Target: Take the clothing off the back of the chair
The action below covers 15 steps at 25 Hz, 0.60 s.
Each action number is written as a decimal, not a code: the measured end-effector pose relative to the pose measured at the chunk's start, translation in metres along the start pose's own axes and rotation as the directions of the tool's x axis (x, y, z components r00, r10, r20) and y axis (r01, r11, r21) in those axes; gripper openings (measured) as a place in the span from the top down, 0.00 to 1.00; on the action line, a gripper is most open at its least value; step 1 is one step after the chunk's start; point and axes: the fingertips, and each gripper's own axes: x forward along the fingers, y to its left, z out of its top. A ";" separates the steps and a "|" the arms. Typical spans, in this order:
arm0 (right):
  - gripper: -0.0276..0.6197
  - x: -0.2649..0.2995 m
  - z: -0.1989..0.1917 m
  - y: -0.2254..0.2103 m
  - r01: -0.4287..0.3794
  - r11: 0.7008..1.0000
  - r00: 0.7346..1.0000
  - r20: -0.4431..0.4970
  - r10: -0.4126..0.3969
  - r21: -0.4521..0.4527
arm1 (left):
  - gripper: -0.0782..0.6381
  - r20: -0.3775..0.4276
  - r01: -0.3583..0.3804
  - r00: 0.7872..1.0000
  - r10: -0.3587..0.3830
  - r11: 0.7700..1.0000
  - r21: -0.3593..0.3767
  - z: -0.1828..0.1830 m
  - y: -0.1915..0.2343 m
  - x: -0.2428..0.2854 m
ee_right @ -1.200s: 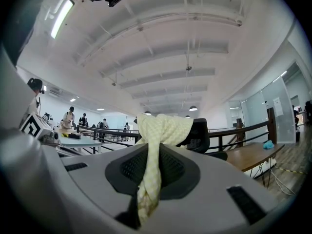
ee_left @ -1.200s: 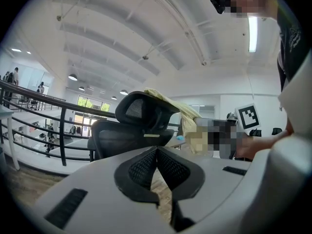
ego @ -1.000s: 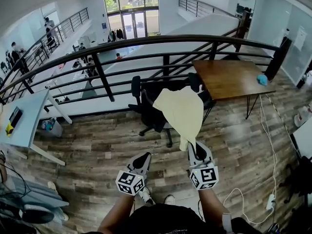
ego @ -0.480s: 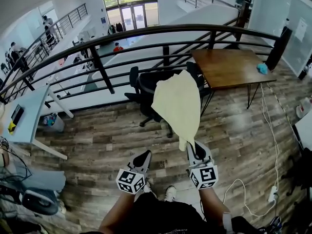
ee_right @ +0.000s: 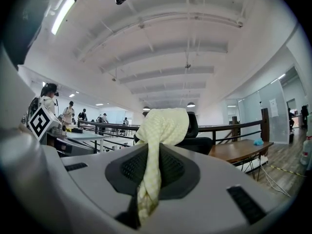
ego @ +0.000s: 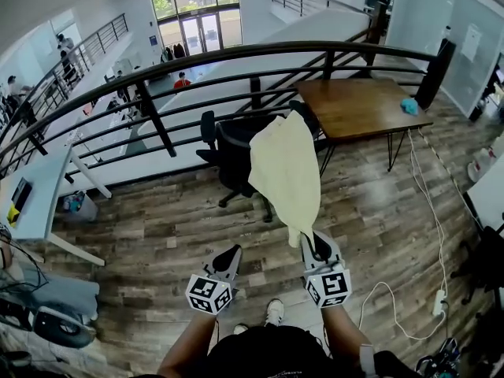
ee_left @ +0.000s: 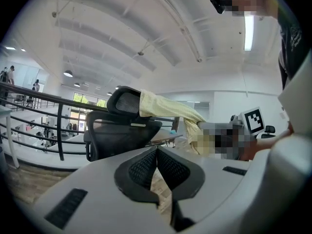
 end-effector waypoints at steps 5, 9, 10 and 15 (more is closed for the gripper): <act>0.88 -0.023 0.001 0.023 0.036 0.999 0.999 -0.012 -0.036 -0.005 | 0.87 -0.001 0.016 1.000 -0.016 1.000 -0.006 -0.005 0.000 -0.031; 0.88 -0.039 0.001 0.043 0.045 0.999 0.999 -0.025 -0.045 -0.011 | 0.87 -0.004 0.015 1.000 -0.015 1.000 -0.020 -0.011 0.002 -0.057; 0.88 -0.043 0.001 0.047 0.046 0.999 0.999 -0.027 -0.046 -0.013 | 0.87 -0.005 0.016 1.000 -0.016 1.000 -0.023 -0.013 0.001 -0.062; 0.88 -0.055 0.002 0.060 0.057 0.998 0.998 -0.036 -0.058 -0.017 | 0.87 -0.001 0.028 1.000 -0.028 0.999 -0.028 -0.016 -0.004 -0.079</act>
